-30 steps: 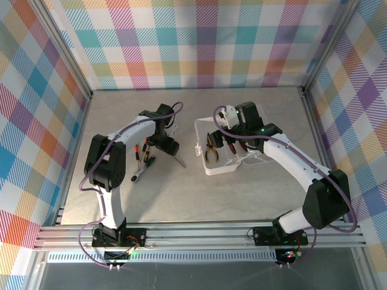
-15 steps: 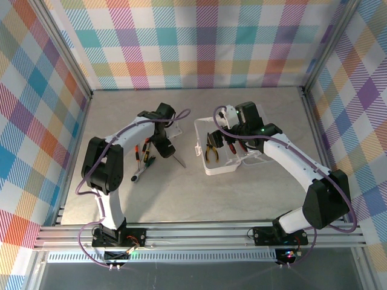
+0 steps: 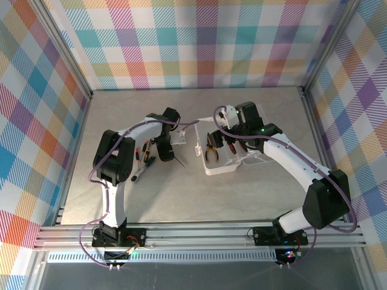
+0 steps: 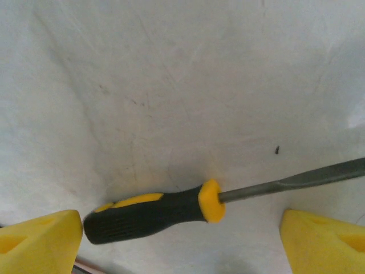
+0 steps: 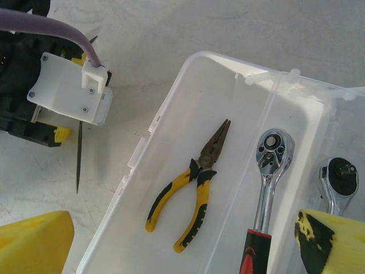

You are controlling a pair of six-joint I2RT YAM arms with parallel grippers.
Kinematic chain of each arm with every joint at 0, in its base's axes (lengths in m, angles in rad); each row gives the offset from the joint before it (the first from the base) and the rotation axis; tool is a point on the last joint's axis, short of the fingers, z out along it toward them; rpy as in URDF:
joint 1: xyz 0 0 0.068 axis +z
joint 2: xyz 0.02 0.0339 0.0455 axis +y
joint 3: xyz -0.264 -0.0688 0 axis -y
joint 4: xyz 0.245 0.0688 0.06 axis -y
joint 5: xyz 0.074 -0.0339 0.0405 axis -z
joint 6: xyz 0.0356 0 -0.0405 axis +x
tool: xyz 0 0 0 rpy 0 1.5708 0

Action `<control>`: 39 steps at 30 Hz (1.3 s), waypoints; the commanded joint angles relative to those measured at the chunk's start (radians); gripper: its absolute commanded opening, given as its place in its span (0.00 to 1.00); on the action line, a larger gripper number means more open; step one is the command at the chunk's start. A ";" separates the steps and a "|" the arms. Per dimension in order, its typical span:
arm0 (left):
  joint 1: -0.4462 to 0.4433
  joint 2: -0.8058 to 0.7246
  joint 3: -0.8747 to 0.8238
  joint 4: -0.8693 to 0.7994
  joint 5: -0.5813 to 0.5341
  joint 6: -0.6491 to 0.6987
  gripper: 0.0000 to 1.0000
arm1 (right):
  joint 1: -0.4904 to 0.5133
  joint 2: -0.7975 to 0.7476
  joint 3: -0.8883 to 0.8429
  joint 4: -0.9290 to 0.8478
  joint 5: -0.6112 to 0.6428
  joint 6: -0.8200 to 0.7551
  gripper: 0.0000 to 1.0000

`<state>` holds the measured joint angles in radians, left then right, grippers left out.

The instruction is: Pack the tool kit

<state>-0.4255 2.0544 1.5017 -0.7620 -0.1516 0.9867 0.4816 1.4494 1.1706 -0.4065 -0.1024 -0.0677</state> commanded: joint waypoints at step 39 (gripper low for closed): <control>0.001 0.152 0.133 -0.179 0.106 -0.260 0.14 | -0.004 -0.038 0.014 -0.027 -0.006 -0.021 0.99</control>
<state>-0.4297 2.1391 1.6165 -0.9417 -0.0742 0.8143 0.4808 1.4464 1.1709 -0.4202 -0.1024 -0.0681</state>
